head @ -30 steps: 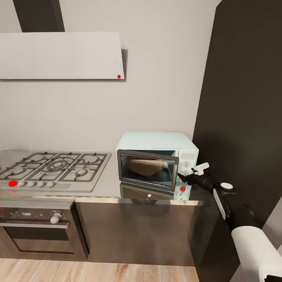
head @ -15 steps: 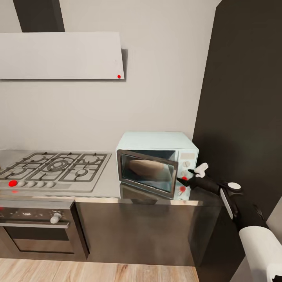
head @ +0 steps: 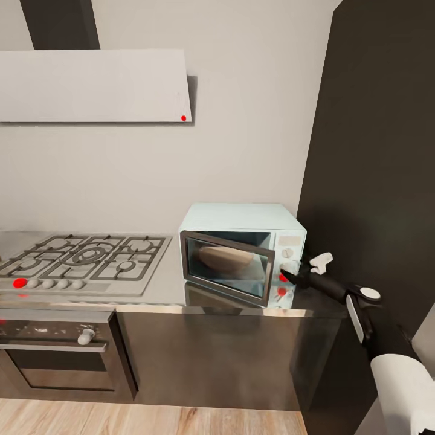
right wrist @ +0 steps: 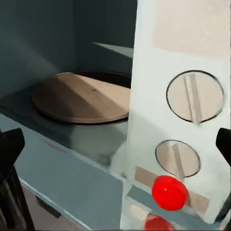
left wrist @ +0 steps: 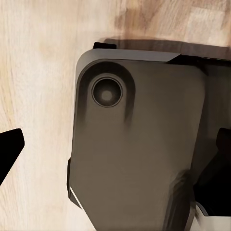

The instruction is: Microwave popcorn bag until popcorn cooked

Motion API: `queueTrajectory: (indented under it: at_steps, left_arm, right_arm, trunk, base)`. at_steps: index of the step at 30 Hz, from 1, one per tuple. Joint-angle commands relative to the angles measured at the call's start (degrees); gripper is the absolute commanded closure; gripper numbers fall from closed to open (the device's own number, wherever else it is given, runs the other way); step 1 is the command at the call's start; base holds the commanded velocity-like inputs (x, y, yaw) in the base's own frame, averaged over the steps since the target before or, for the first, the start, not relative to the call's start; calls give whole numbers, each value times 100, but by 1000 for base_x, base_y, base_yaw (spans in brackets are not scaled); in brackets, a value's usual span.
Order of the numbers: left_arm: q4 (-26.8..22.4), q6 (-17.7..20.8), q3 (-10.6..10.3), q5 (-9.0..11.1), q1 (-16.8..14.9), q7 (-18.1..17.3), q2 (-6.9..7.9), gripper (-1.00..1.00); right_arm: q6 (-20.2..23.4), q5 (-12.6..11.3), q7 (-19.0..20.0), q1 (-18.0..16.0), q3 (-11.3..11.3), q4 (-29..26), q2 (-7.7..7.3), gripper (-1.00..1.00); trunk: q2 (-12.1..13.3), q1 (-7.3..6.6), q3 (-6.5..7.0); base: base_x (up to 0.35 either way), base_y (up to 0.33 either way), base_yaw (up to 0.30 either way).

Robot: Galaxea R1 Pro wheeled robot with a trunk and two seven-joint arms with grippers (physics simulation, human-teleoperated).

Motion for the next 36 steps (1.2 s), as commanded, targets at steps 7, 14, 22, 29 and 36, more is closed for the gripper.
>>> queueTrajectory:
  at_steps: [7,14,22,29,36]
  left_arm:
    - [-2,-11,9,54,-1,-2,-1,-100]
    - [-2,-11,9,55,-1,-2,-1,-100]
    - [0,-11,9,55,-1,-2,-1,-100]
    - [6,-11,7,57,-1,-2,-1,-100]
    - [6,-11,9,58,-1,-2,-9,-100]
  right_arm:
    - [41,29,-59,-4,-280,-58,-27,-100]
    - [23,469,-520,-4,-201,-3,237,-100]
    - [-120,943,-643,-4,-163,20,892,-100]
    - [-152,952,-511,-4,-154,362,913,-100]
    - [-119,985,0,-4,-161,406,914,-100]
  trunk:
    - [-4,0,-7]
    - [-4,0,-7]
    - [-4,0,-7]
    - [-4,0,-7]
    - [-4,0,-7]
  base:
    - [0,0,0]
    - [0,0,0]
    - [0,0,0]
    - [0,0,0]
    - [-20,24,0]
